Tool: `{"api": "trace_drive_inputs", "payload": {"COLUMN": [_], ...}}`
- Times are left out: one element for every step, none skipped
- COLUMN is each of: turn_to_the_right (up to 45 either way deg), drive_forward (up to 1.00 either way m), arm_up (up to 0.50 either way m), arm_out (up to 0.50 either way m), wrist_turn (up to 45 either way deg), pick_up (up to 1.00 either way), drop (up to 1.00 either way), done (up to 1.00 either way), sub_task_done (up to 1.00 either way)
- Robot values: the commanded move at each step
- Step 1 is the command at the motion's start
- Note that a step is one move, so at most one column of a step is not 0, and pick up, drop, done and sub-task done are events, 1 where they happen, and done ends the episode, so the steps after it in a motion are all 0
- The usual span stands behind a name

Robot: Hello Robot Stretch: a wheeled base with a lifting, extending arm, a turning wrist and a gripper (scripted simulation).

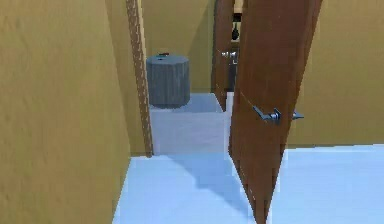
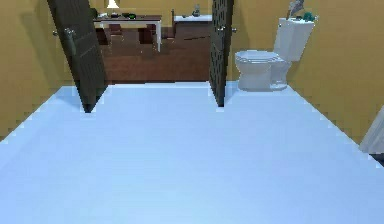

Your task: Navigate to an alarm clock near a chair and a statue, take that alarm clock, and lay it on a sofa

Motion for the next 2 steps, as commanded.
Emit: {"api": "trace_drive_inputs", "payload": {"turn_to_the_right": [0.0,9.0], "drive_forward": [1.00,0.00], "arm_up": [0.00,0.00], "arm_out": [0.00,0.00], "wrist_turn": [0.0,0.0], "pick_up": [0.00,0.00], "drop": [0.00,0.00], "done": [0.00,0.00], "sub_task_done": [0.00,0.00]}}
